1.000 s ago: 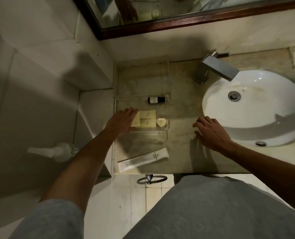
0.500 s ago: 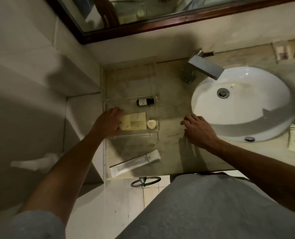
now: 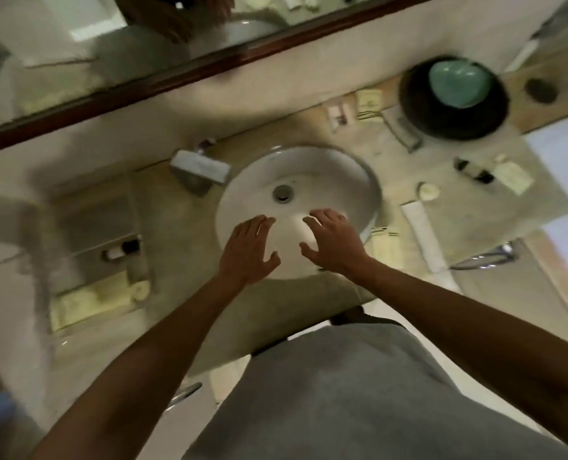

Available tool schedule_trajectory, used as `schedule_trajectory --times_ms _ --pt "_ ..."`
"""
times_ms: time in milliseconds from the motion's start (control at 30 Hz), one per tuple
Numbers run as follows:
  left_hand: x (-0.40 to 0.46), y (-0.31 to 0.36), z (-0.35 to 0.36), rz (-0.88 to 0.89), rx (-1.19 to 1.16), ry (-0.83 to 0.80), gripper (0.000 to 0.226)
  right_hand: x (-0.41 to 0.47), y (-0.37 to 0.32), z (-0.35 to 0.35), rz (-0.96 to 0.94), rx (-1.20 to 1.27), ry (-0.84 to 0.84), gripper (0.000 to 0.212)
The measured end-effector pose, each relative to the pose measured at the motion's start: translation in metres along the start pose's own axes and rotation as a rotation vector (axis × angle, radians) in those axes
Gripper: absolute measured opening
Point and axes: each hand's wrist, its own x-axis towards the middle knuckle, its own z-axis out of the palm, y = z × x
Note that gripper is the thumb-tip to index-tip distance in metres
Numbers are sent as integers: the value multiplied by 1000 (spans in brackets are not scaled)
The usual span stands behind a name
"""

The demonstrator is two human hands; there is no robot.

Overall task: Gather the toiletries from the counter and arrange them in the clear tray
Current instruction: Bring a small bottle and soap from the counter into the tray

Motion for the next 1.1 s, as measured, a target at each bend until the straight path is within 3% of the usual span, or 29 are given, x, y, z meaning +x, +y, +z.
schedule_trajectory --times_ms 267,533,600,700,833,1100 --pt "143 174 50 98 -35 -105 72 -57 192 -41 218 0 27 54" --pt "245 259 83 257 -76 -169 77 -72 311 -59 495 -39 13 50" --pt "264 268 93 286 -66 -247 65 -64 337 -61 570 -61 -14 49" --pt "283 273 104 261 -104 -335 26 -50 366 -58 672 -42 -39 49" --pt "294 274 102 203 -137 -262 19 -37 382 -54 639 -61 -73 26" --pt "285 244 93 66 -115 -224 36 -33 345 -57 396 113 67 31"
